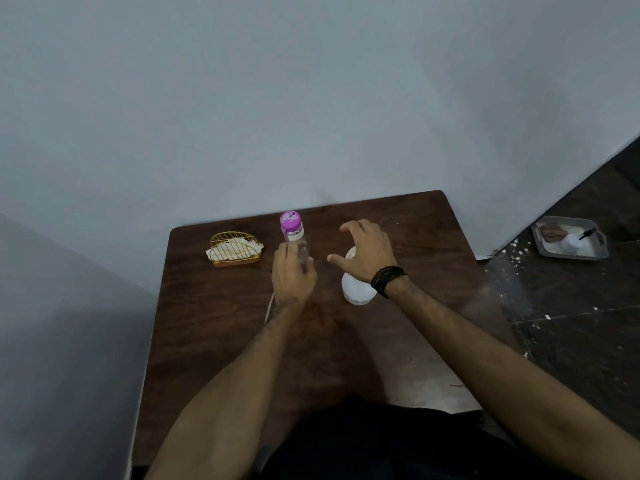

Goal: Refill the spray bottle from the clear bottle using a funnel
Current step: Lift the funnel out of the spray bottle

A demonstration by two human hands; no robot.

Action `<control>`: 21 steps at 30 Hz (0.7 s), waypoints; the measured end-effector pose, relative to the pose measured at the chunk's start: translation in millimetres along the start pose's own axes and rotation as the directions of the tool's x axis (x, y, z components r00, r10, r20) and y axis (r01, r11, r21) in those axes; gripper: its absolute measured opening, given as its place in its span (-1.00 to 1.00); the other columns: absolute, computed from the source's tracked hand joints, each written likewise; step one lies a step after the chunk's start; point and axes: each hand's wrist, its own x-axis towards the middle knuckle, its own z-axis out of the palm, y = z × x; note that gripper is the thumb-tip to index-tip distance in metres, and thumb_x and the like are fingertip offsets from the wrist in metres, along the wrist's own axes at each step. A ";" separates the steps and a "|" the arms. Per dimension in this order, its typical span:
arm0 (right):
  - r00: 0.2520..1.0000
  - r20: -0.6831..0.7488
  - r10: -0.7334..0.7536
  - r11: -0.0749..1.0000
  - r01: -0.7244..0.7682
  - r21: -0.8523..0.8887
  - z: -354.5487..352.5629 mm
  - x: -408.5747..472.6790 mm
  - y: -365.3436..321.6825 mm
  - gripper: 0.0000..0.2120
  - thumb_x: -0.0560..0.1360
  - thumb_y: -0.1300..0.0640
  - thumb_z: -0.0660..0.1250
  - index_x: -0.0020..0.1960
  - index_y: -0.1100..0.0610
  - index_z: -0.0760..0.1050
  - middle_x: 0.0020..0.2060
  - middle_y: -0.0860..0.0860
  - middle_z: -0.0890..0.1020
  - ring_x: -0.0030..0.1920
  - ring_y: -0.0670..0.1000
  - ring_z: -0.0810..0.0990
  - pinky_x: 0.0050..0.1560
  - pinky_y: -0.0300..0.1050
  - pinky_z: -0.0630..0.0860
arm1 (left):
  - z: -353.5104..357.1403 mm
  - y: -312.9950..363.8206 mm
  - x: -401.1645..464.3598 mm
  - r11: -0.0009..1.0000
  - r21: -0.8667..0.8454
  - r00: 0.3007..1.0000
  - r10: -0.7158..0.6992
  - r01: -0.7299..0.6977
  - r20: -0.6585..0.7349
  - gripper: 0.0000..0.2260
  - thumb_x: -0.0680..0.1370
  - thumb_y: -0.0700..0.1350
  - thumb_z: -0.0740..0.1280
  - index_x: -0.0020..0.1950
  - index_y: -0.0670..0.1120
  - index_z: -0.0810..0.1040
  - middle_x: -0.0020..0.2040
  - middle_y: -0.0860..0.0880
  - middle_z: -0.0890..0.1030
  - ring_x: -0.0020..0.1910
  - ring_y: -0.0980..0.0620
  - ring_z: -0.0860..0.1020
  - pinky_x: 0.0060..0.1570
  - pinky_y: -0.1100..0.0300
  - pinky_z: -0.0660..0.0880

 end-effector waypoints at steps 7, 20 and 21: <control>0.944 0.323 0.073 0.993 -0.037 -0.116 4.9 -11.6 26.3 -0.13 0.23 -0.26 0.53 0.41 -0.01 0.28 0.32 0.07 0.38 0.31 0.16 0.38 0.19 0.17 0.45 | 36.1 2.3 -15.4 0.998 -0.060 0.887 0.012 0.018 0.462 -0.46 0.39 0.00 0.49 0.35 0.01 0.45 0.26 0.00 0.56 0.25 0.01 0.51 0.21 -0.03 0.53; 0.921 0.273 0.278 0.848 -0.369 0.380 -55.1 26.1 53.9 -0.32 0.20 -0.24 0.57 0.20 -0.01 0.42 0.07 -0.08 0.53 0.05 -0.05 0.53 -0.03 -0.11 0.54 | 65.3 15.5 -5.4 0.996 -0.092 0.775 0.069 -0.014 0.628 -0.39 0.42 0.09 0.51 0.42 -0.01 0.45 0.34 0.00 0.55 0.27 0.01 0.52 0.21 0.06 0.49; 0.899 0.298 0.321 0.785 -0.429 0.447 -58.0 26.3 58.0 -0.31 0.22 -0.25 0.56 0.20 0.01 0.39 0.06 -0.08 0.51 0.03 -0.06 0.54 -0.07 -0.12 0.55 | 67.7 16.3 -5.3 0.996 -0.087 0.776 0.062 -0.009 0.627 -0.41 0.43 0.08 0.52 0.41 -0.02 0.46 0.33 -0.01 0.55 0.26 0.01 0.52 0.21 0.08 0.49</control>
